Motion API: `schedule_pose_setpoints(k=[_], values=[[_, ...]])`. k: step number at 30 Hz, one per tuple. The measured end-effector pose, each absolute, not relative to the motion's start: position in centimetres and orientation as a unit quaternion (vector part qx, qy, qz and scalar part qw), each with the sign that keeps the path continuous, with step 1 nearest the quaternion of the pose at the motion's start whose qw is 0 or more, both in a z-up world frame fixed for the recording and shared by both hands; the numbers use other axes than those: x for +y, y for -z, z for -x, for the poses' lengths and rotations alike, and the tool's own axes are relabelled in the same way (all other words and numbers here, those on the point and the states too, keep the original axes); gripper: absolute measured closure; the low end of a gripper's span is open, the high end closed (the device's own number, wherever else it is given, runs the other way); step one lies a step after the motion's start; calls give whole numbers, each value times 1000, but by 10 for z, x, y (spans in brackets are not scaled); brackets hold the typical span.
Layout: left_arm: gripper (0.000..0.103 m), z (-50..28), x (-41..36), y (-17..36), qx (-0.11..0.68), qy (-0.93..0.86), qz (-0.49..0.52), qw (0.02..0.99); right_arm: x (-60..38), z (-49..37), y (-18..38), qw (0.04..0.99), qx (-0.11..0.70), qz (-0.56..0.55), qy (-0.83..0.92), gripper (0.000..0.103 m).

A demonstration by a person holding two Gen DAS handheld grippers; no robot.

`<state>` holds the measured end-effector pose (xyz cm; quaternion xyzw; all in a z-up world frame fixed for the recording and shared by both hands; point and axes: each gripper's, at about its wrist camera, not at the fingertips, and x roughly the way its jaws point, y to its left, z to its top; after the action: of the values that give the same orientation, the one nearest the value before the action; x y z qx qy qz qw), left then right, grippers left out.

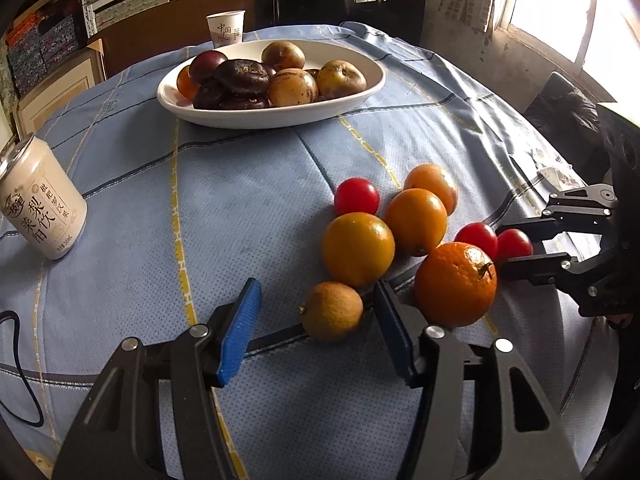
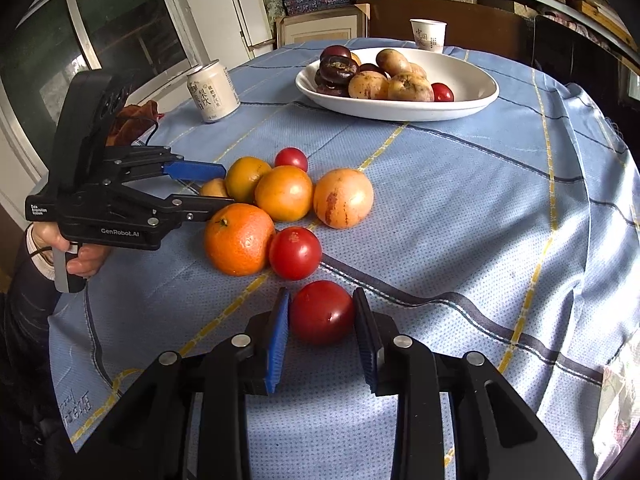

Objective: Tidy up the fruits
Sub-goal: 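Close the right gripper on the red tomato while the left grasps a small yellow fruit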

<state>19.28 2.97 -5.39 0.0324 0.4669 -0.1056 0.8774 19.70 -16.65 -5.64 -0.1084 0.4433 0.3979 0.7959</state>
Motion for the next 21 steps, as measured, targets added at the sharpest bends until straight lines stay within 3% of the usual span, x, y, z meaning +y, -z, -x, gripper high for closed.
schedule_pose_setpoints(k=[4,6,7,8,21], values=[[47,-191,27,54,465,105,-45,878,-168,-197,57,795,444,105,-399,70],[60,-187,28,53,463,109,-50,878,-168,-198,57,795,444,105,-399,70],[73,-186,28,53,463,115,-46,878,-167,-197,57,796,444,106,-398,70],[75,-186,30,52,464,122,-38,877,-167,-197,57,796,443,107,-398,70],[75,-184,48,41,447,103,10,888,-177,-207,55,784,452,53,-422,73]])
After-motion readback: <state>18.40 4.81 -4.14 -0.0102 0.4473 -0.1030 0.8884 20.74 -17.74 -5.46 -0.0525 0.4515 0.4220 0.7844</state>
